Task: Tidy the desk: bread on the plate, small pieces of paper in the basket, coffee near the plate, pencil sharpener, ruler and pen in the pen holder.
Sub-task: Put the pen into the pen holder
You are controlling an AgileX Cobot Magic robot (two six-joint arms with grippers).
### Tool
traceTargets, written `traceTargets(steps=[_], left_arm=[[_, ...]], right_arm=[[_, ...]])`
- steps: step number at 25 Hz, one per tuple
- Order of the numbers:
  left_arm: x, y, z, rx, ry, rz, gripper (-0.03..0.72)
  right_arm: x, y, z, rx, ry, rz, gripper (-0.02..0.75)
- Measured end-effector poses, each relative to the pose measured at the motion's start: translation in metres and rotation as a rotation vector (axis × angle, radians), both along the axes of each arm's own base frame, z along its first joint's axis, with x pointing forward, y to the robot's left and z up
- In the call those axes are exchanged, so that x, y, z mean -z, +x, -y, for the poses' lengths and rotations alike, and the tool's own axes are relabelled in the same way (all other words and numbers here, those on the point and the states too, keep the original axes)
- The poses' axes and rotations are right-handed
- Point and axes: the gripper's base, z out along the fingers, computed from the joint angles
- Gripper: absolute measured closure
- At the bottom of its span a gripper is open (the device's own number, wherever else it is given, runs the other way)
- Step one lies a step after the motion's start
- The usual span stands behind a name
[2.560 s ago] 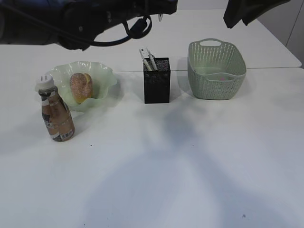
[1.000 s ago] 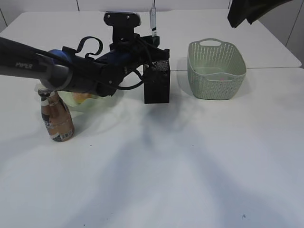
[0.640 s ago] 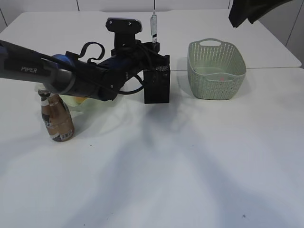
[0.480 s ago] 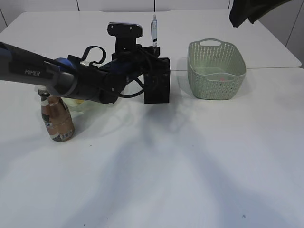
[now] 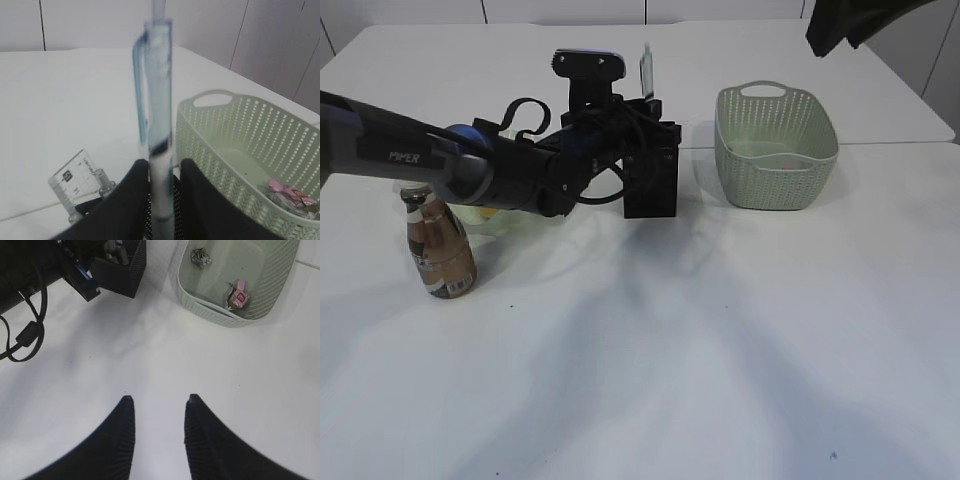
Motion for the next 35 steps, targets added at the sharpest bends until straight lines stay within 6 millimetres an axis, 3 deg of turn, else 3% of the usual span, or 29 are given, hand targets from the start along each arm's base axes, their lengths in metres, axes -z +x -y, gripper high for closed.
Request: traceTargets(steps=[6, 15, 25, 35], left_arm=[[0.000, 0.001, 0.001, 0.001, 0.000, -0.008, 0.433], [-0.011, -0.001, 0.001, 0.010, 0.014, -0.031, 0.423], [-0.075, -0.018, -0.005, 0.068, 0.161, -0.094, 0.422], [-0.154, -0.035, -0.050, 0.023, 0.238, -0.134, 0.395]], right_arm=[[0.000, 0.000, 0.001, 0.001, -0.006, 0.002, 0.457], [0.000, 0.000, 0.001, 0.001, -0.006, 0.002, 0.457], [0.000, 0.001, 0.003, 0.009, -0.036, 0.012, 0.457], [-0.011, -0.008, 0.006, 0.010, -0.027, 0.044, 0.457]])
